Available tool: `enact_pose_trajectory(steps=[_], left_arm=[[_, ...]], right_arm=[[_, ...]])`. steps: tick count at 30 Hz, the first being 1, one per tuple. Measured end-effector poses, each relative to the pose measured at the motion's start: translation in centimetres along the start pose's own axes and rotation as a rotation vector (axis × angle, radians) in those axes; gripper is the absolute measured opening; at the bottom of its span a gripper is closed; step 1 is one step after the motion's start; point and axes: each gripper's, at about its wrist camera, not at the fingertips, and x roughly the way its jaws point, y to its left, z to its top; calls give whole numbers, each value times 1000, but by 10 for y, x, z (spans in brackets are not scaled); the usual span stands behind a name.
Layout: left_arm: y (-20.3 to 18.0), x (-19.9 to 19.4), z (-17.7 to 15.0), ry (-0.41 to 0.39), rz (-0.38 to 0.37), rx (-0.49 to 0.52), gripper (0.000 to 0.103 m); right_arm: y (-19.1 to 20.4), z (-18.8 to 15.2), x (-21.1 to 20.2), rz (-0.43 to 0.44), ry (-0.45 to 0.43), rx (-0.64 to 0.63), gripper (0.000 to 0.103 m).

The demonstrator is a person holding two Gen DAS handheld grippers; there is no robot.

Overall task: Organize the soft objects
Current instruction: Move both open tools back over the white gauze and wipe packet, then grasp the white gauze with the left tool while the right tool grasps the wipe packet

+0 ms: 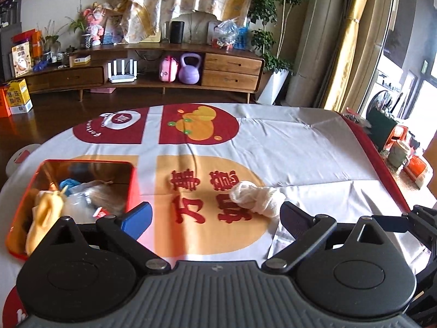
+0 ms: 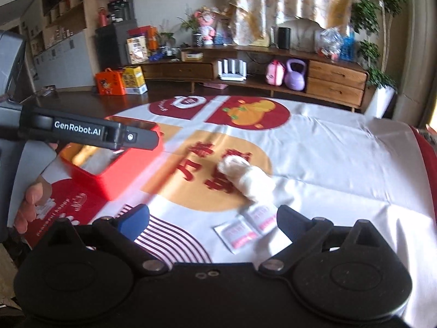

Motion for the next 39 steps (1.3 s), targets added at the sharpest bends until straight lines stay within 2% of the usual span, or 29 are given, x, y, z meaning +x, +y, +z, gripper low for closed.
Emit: enact_pose_trajectory(steps=[4, 7, 11, 19, 25, 30, 39], left_arm=[[-18, 21, 4, 36, -23, 24, 100], [-26, 37, 7, 52, -69, 28, 100], [-38, 58, 13, 61, -66, 64, 100], [-53, 106, 12, 145, -94, 100, 100], [-58, 136, 15, 203, -112, 73, 101], [-64, 154, 15, 214, -114, 86, 101], [-69, 184, 14, 254, -112, 92, 101]], right_arm=[[-17, -8, 9, -10, 17, 27, 99], [-27, -14, 17, -1, 30, 38, 99], [-34, -19, 32, 6, 48, 35, 97], [-48, -22, 64, 9, 95, 60, 94], [-49, -21, 82, 10, 117, 58, 92], [-47, -19, 93, 25, 123, 58, 87], [-52, -23, 113, 8, 157, 56, 85]])
